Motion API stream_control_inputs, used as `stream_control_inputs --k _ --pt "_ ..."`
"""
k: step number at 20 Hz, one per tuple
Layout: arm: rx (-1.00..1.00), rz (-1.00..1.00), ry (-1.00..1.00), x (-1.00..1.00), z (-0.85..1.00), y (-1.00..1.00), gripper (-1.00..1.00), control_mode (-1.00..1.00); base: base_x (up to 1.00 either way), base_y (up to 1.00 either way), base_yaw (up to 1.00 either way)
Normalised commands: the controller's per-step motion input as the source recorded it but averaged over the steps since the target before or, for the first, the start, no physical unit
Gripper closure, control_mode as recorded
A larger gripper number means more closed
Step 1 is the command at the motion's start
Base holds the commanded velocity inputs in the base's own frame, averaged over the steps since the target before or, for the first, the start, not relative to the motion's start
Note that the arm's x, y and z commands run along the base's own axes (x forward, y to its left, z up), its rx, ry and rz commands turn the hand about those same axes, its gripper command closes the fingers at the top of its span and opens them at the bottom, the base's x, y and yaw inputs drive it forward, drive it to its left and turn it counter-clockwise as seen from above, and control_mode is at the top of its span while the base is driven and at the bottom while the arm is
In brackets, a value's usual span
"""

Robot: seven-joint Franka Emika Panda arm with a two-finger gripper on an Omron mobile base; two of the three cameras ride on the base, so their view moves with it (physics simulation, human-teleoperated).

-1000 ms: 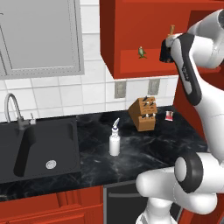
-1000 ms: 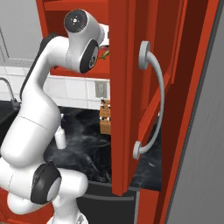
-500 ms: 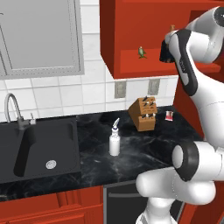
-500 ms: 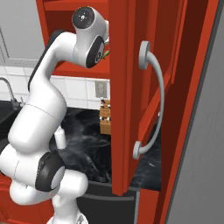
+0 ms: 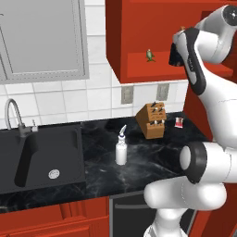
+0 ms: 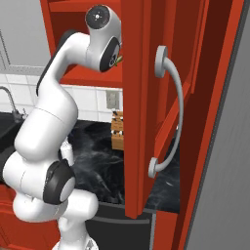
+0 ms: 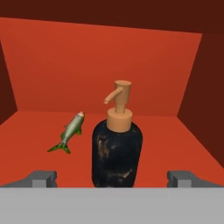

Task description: Pick the soap dispenser and spray from the cabinet and place them on the counter.

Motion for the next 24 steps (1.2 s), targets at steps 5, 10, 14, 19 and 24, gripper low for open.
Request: stream_control_inputs --k 5,10,14,19,24 --pt "0.0 0.0 0.0 0.15 0.0 -0.01 -1.0 -1.0 0.0 0.0 0.0" --pt "0.0 0.0 0.0 0.12 0.0 -0.04 -1.0 -1.0 0.0 0.0 0.0" --pt "0.0 0.0 0.0 0.14 -0.03 -0.02 -1.0 -1.0 0.0 0.0 0.0" --pt "0.0 0.0 0.0 0.16 -0.04 -0.02 -1.0 -1.0 0.0 0.0 0.0" --pt "0.0 0.0 0.0 0.18 -0.04 -0.03 -1.0 -1.0 0.0 0.0 0.0"
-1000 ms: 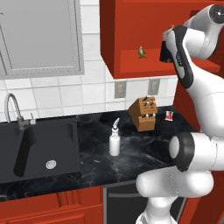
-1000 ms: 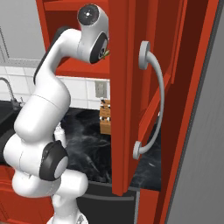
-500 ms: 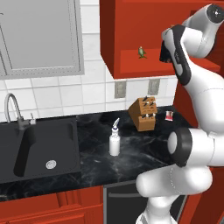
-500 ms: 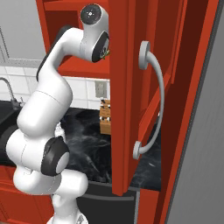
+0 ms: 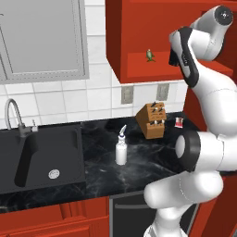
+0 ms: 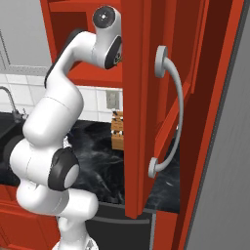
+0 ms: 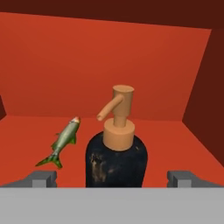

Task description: Pick the soap dispenser and spray from the cabinet and place them on the counter.

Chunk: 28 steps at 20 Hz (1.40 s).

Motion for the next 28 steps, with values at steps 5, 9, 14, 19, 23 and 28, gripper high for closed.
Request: stream_control_inputs --k 5,9,14,19,23,28 --pt "0.0 0.0 0.0 0.21 0.0 -0.04 -1.0 -1.0 0.0 0.0 0.0" --pt "0.0 0.0 0.0 0.21 0.0 -0.06 -1.0 -1.0 0.0 0.0 0.0" --pt "0.0 0.0 0.0 0.22 0.0 -0.07 -1.0 -1.0 0.0 0.0 0.0" --pt "0.0 0.0 0.0 0.22 0.0 -0.08 -1.0 -1.0 0.0 0.0 0.0" --pt "0.0 0.0 0.0 0.16 0.0 -0.05 -1.0 -1.0 0.0 0.0 0.0" --pt "0.0 0.0 0.0 0.11 0.0 -0.04 -1.0 -1.0 0.0 0.0 0.0"
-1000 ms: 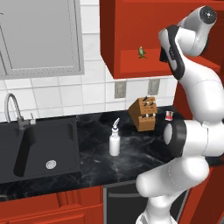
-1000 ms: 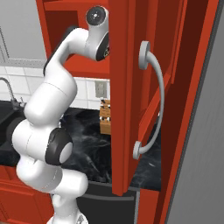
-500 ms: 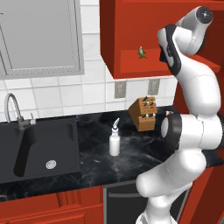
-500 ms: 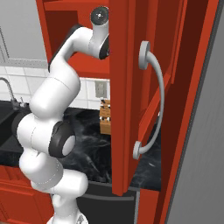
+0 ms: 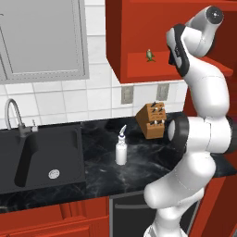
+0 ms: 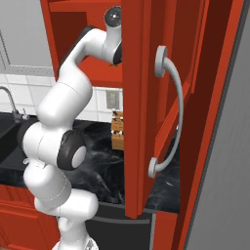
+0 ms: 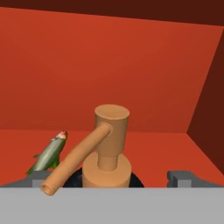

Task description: Pick the soap dispenser and spray from the cabinet and place them on the counter.

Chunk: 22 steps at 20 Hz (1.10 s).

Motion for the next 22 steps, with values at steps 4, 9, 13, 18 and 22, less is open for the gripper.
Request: stream_control_inputs --k 4,9,13,18,22 --pt "0.0 0.0 0.0 0.06 0.0 -0.03 -1.0 -1.0 0.0 0.0 0.0" --pt "0.0 0.0 0.0 0.02 0.0 -0.02 -1.0 -1.0 0.0 0.0 0.0" --pt "0.0 0.0 0.0 0.0 0.0 0.0 1.0 -1.0 0.0 0.0 0.0" --pt "0.0 0.0 0.0 0.0 0.0 0.0 1.0 -1.0 0.0 0.0 0.0" --pt "0.0 0.0 0.0 0.0 -0.01 0.0 1.0 -1.0 0.0 0.0 0.0"
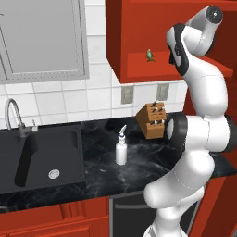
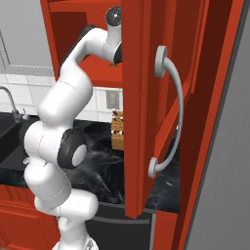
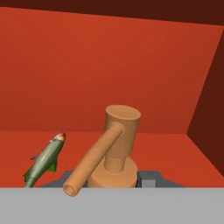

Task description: Pick the soap dispenser and spray from the cabinet and place them on the counter.

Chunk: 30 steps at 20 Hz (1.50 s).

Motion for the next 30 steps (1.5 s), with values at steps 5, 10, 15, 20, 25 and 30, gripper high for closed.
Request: stream_control_inputs --k 5,10,15,20,25,30 --pt "0.0 0.0 0.0 0.0 0.0 0.0 1.0 -1.0 0.0 0.0 0.0" --pt "0.0 0.0 -0.03 -0.28 0.0 0.0 1.0 -1.0 0.0 0.0 0.0" --pt "0.0 0.0 -0.06 -0.49 0.04 0.0 1.0 -1.0 0.0 0.0 0.0" --pt "0.0 0.0 -0.05 -0.45 0.01 0.0 1.0 -1.0 0.0 0.0 0.0" --pt "0.0 0.0 -0.02 -0.41 0.0 0.0 1.0 -1.0 0.0 0.0 0.0" --pt "0.0 0.0 0.0 -0.39 0.0 0.0 1.0 -1.0 0.0 0.0 0.0"
